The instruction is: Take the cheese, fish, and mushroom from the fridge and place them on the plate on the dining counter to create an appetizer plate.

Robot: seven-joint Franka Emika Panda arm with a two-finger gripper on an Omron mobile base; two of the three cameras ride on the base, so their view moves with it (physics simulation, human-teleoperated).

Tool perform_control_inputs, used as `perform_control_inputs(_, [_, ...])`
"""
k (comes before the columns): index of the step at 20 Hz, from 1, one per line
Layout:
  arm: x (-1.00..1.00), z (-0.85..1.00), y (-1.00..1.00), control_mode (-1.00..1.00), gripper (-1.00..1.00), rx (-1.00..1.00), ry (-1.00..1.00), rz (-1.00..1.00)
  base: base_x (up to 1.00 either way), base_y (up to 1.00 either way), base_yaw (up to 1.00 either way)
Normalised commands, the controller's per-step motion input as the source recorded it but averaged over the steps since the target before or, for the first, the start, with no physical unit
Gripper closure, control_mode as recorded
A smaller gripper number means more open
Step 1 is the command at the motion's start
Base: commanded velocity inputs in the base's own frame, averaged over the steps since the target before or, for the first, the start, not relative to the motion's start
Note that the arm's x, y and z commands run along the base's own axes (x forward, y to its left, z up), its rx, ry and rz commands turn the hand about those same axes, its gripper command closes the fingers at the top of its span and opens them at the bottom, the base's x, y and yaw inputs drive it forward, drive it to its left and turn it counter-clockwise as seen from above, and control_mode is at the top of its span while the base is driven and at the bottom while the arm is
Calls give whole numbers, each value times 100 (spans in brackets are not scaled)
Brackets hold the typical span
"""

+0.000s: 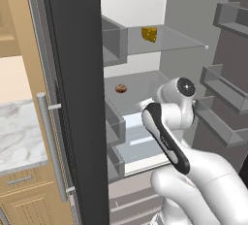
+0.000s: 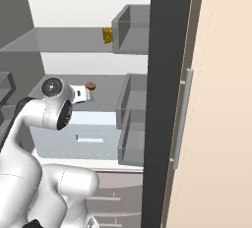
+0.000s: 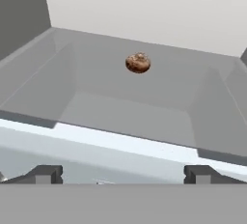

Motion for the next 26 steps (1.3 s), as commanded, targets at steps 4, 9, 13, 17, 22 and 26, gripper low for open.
perform_control_inputs(4, [21,0,0,-100,-100,11,-3,-11,0,0,0])
perform_control_inputs(9, [27,0,0,-100,-100,12,-1,-6,0,0,0])
perform_control_inputs(13, [56,0,0,-100,-100,7,0,0,0,0,0])
perform_control_inputs(17, [67,0,8,-100,-100,0,9,0,0,0,0])
perform_control_inputs(22, [50,-11,28,-100,-100,0,8,0,0,0,0])
perform_control_inputs(26, [34,-32,25,-100,-100,0,0,0,0,0,0])
